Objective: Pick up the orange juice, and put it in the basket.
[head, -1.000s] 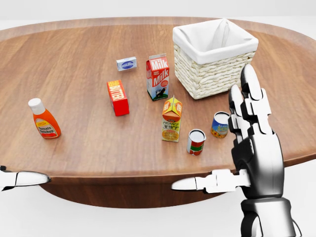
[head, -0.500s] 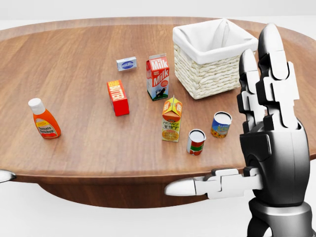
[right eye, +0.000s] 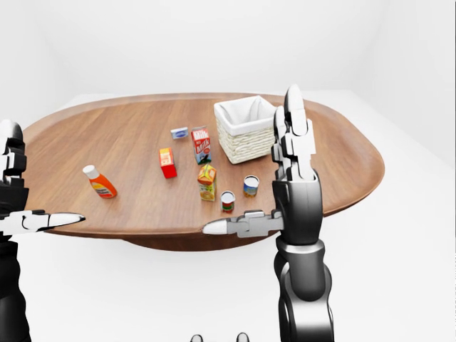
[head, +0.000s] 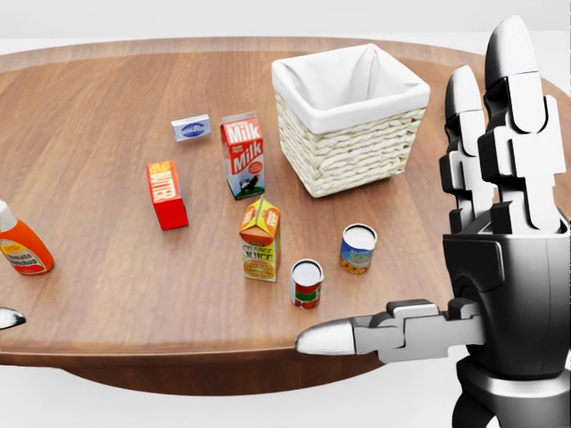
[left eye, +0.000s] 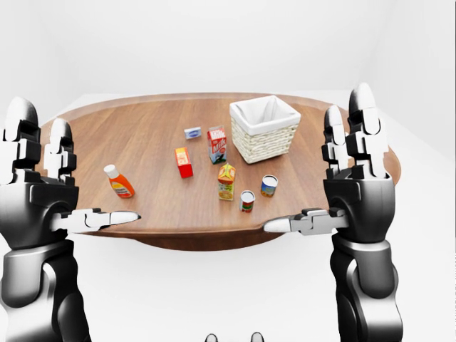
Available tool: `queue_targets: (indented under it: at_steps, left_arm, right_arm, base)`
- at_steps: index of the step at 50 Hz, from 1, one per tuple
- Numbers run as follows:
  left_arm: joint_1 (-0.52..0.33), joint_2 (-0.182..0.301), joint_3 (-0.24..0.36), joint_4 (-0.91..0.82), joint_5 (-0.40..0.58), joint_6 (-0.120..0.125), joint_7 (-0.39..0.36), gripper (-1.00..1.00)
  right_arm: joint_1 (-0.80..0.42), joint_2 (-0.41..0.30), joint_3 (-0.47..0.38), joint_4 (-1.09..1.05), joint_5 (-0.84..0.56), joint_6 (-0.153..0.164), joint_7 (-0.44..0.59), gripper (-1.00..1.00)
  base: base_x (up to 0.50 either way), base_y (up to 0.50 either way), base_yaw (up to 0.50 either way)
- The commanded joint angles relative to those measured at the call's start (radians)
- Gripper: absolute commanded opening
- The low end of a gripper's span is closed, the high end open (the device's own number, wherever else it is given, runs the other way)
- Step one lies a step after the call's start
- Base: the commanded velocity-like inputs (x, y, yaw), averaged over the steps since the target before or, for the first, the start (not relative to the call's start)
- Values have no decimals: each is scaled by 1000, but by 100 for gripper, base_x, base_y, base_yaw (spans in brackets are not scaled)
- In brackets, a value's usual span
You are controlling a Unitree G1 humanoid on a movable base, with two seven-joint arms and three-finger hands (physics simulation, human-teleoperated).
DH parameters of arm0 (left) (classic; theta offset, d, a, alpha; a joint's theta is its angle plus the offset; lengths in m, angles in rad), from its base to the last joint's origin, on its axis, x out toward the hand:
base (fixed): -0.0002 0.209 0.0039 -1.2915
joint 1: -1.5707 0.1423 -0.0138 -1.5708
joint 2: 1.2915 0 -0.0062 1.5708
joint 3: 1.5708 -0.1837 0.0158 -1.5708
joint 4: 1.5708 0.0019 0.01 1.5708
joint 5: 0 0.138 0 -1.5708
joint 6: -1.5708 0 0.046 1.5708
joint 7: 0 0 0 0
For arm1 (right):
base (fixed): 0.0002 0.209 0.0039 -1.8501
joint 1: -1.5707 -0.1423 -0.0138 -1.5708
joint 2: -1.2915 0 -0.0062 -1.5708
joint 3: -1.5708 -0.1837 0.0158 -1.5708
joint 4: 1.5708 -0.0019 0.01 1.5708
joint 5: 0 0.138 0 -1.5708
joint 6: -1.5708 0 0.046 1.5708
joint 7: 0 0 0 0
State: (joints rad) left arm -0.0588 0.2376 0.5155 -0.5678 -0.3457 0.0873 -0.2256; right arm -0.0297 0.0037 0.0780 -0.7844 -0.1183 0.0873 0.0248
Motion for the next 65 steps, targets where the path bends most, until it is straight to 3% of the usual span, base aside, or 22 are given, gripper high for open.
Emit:
queue_targets:
  at_steps: [1,20,65]
  left_arm:
    - [2,-2,-2,2,2,0,0,100]
    - [0,-1,-2,3,0,0,3,100]
    - [1,-2,-3,1,2,0,1,100]
  right_arm:
    - [3,0,7,-2,-19,0,3,100]
    - [14,-1,22,15,-73,0,25,100]
    - [24,1,44,3,-140,0,56,100]
  base:
    - [27,-43,0]
    - [34,-36,0]
    - [50,0,0]
